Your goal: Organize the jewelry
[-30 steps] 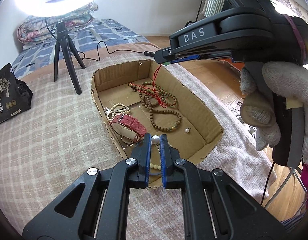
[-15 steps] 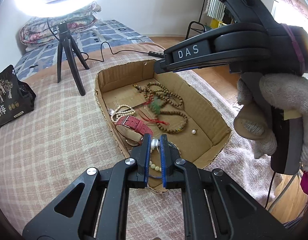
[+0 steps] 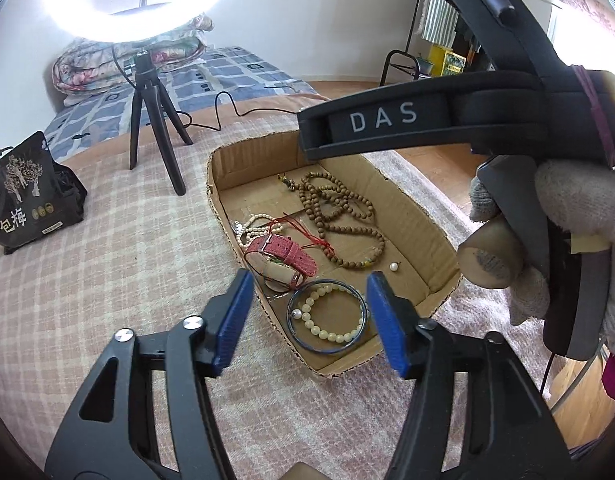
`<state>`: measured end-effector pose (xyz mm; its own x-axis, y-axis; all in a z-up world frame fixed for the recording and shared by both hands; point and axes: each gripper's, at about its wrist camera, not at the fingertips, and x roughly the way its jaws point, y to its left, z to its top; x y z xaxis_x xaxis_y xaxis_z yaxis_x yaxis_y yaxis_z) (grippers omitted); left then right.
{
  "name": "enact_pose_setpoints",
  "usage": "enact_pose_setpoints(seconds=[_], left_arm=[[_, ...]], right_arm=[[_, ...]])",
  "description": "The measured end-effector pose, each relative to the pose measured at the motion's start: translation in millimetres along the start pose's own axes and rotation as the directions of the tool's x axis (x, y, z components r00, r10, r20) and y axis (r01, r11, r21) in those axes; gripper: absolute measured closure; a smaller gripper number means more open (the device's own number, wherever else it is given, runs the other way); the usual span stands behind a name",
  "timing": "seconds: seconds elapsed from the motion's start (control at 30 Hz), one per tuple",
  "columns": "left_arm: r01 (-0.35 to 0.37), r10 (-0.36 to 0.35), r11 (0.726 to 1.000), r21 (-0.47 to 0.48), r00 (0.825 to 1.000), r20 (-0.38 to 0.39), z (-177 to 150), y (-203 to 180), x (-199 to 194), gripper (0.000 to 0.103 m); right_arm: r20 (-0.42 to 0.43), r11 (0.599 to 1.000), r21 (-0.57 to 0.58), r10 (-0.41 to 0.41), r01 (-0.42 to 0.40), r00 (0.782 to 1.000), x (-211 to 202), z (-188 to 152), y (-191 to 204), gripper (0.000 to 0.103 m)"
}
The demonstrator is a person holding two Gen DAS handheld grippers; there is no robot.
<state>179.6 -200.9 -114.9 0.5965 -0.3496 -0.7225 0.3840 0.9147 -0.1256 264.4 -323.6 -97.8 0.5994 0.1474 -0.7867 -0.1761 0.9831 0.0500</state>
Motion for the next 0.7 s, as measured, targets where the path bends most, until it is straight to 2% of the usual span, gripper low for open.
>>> enact_pose_setpoints(seconds=[0.07, 0.33, 0.7], left_arm=[[-0.002, 0.002, 1.000, 0.001, 1.000, 0.006, 0, 0, -4, 0.039], [-0.015, 0.015, 1.000, 0.010, 0.999, 0.029, 0, 1, -25, 0.038], [-0.027, 0.026, 1.000, 0.008, 0.997, 0.073, -6, 15, -72, 0.038]], right_arm=[[0.007, 1.000, 0.011, -0.008, 0.008, 1.000, -4, 0, 0, 0.002], [0.028, 0.999, 0.026, -0.029, 0.028, 0.999, -23, -2, 6, 0.001], [0.094, 0.998, 0.023, -0.060, 0.059, 0.994, -74, -10, 24, 0.000]])
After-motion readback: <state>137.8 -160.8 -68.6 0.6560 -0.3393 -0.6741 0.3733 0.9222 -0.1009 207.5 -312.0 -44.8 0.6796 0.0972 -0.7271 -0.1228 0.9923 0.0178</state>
